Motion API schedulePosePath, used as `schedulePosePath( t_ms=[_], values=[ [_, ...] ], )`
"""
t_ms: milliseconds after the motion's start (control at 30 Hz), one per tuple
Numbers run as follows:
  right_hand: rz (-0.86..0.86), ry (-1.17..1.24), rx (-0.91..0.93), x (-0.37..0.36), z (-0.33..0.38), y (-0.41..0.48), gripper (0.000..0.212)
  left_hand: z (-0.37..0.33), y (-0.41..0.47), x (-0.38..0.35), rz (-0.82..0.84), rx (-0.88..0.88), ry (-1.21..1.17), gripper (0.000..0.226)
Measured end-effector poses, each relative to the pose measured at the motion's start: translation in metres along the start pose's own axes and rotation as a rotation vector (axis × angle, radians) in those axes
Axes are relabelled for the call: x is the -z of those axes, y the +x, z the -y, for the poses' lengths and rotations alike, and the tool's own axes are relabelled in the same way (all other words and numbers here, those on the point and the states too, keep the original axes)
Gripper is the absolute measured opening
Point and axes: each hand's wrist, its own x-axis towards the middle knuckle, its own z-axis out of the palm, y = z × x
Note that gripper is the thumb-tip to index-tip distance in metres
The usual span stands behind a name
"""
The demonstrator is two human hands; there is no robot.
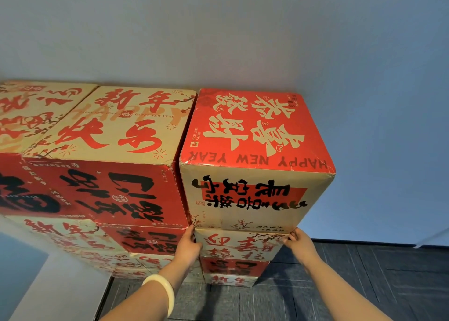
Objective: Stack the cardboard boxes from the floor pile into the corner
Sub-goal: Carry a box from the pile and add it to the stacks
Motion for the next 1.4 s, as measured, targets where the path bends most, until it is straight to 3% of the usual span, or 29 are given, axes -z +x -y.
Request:
schedulePosePath(
  t_ms=[667, 1100, 1400],
  values=[
    [0.042, -0.102, -0.004, 0.001, 0.0, 0.005, 0.036, 0.009, 0.016, 0.009, 0.076, -0.013, 0.023, 0.068],
    [-0.016, -0.144, 0.071, -0.002, 0.002, 0.009, 0.045, 0.002, 0.014, 0.001, -0.021, -0.12, 0.04, 0.056],
    [-0.052, -0.179, 0.096, -0.004, -0.004, 0.008, 0.039, 0.008, 0.017, 0.008, -0.037, -0.161, 0.128, 0.049]
  ],
)
